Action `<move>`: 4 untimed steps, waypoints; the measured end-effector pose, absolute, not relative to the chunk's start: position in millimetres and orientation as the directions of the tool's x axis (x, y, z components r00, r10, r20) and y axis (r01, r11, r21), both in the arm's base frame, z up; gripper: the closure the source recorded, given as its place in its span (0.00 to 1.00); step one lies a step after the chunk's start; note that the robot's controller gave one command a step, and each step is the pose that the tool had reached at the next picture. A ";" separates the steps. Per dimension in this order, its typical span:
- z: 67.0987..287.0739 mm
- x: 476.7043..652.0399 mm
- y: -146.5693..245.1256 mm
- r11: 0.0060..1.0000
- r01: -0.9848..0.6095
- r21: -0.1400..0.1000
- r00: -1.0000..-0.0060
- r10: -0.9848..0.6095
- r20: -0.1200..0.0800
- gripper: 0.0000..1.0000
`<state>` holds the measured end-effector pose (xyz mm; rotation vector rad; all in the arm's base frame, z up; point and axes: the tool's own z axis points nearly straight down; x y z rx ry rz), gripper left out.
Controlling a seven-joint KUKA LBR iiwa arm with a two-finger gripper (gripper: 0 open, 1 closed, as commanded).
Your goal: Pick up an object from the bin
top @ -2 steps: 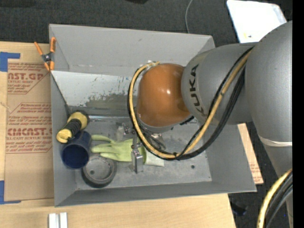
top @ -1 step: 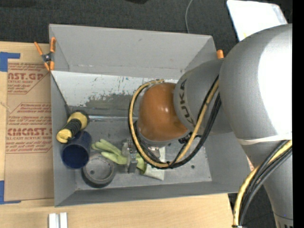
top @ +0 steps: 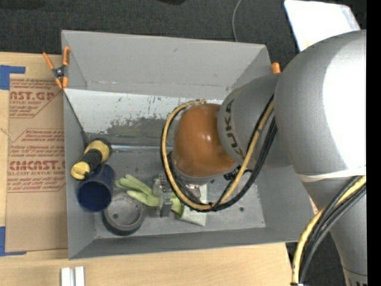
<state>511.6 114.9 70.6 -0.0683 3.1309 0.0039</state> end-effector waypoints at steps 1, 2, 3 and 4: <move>140.8 506.1 116.1 0.999 -0.036 0.001 -0.999 -0.036 -0.002 1.00; 223.9 504.7 107.0 1.000 -0.025 0.000 -1.000 -0.025 0.005 1.00; 171.7 505.6 107.9 1.000 0.000 0.003 -1.000 0.000 -0.005 1.00; 145.5 503.5 143.1 0.988 -0.155 0.000 -0.988 -0.155 -0.009 1.00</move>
Offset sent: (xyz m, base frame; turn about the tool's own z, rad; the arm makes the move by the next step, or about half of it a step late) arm -0.0066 -0.0102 0.1614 0.0207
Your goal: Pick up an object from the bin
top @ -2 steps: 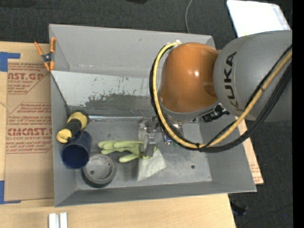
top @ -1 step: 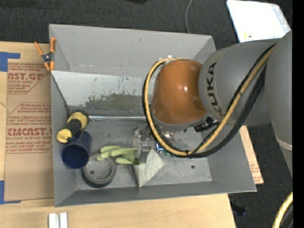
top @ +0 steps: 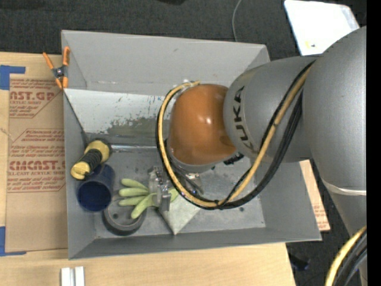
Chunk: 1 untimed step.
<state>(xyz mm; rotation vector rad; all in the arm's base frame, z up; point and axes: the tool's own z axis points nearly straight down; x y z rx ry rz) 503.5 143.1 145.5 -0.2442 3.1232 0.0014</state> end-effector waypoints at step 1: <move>98.6 508.0 150.9 0.997 -0.072 0.002 -0.997 -0.072 -0.010 1.00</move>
Offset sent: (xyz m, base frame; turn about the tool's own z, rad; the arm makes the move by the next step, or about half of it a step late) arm -0.0022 0.0227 -0.0755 0.0098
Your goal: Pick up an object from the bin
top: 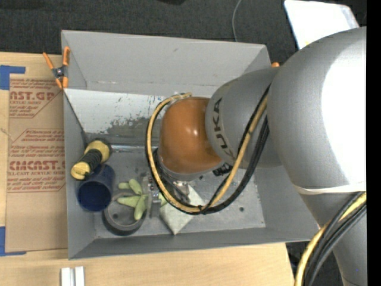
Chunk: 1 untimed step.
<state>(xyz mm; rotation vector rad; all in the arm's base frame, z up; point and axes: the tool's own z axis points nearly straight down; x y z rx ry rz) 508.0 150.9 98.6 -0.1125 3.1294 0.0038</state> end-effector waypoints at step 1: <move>81.6 507.7 159.0 0.993 -0.115 -0.002 -0.993 -0.115 -0.023 1.00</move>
Offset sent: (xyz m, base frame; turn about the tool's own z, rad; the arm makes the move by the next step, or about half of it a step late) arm -0.0079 -0.0042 0.1216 0.0791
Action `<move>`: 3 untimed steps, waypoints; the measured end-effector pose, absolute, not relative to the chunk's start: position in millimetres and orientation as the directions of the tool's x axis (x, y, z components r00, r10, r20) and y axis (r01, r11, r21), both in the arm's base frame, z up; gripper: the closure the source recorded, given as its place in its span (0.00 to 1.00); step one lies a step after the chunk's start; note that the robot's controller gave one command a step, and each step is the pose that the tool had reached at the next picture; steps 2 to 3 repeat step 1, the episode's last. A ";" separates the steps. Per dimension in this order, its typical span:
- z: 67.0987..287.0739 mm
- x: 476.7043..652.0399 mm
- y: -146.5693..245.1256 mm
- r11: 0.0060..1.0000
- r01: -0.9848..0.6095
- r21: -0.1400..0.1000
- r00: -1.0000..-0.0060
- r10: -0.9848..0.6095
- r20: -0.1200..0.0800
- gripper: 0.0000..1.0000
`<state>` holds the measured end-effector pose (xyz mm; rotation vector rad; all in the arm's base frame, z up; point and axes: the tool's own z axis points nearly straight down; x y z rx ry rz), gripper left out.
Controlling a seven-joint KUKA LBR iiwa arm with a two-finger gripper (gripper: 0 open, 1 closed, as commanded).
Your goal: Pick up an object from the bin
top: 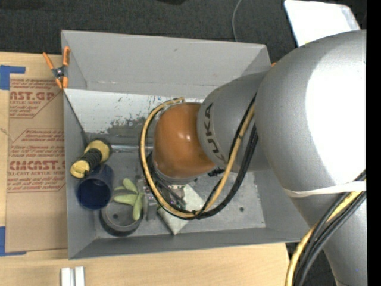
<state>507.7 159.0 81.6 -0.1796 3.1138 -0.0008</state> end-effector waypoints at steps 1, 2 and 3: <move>219.9 500.3 147.4 1.000 0.006 0.000 -1.000 0.006 -0.006 1.00; 219.9 500.3 147.4 1.000 0.006 0.000 -1.000 0.006 -0.006 1.00; 219.9 500.3 147.4 1.000 0.006 0.000 -1.000 0.006 -0.006 1.00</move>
Offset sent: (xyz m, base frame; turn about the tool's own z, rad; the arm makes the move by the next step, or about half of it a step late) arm 0.0000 0.0000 0.0000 0.0000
